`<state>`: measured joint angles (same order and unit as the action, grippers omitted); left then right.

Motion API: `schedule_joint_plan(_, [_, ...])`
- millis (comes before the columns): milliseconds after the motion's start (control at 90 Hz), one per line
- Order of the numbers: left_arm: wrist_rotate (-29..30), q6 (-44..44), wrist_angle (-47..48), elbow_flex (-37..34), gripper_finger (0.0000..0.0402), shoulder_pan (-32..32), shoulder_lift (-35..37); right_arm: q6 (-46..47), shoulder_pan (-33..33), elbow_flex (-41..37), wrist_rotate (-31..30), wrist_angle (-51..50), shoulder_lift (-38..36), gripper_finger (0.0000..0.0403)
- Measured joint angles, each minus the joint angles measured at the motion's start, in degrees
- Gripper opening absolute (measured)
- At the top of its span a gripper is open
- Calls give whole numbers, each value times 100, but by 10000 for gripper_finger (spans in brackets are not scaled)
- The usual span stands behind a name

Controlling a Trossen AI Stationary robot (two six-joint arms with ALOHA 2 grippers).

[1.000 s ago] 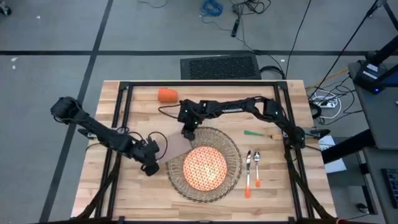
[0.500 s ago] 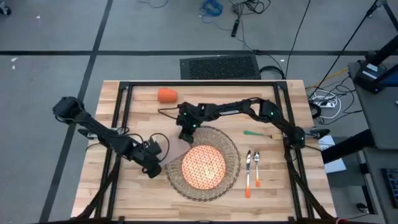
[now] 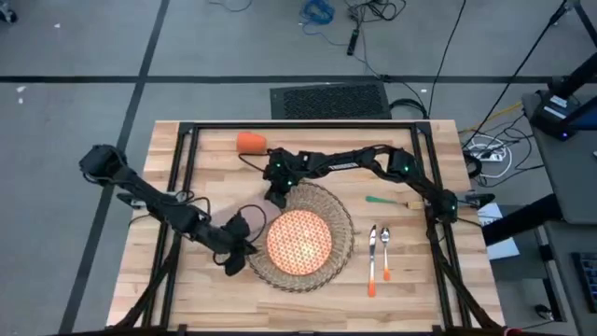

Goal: Set table place
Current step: Put the white napkin on the table to the left of the brown mat

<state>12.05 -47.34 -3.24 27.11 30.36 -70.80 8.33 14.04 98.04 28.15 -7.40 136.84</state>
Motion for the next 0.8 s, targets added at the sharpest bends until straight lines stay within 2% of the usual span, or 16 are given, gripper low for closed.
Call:
schedule_joint_plan(200, [-29,408,98,0,4,-1,-1,-44,-76,0,30,-48,-2,18])
schedule_joint_plan(356, [-782,-829,59,0,4,16,-1,-105,-112,2,36,-114,-11,18])
schedule_joint_plan(500, [-780,-877,73,0,4,8,-1,-87,-118,-4,13,67,-11,18])
schedule_joint_plan(656, [-769,-920,71,0,4,10,-1,160,-36,-7,-552,399,-9,18])
schedule_joint_plan(800, [-754,-920,72,0,4,10,-1,210,-15,-7,-598,568,-4,18])
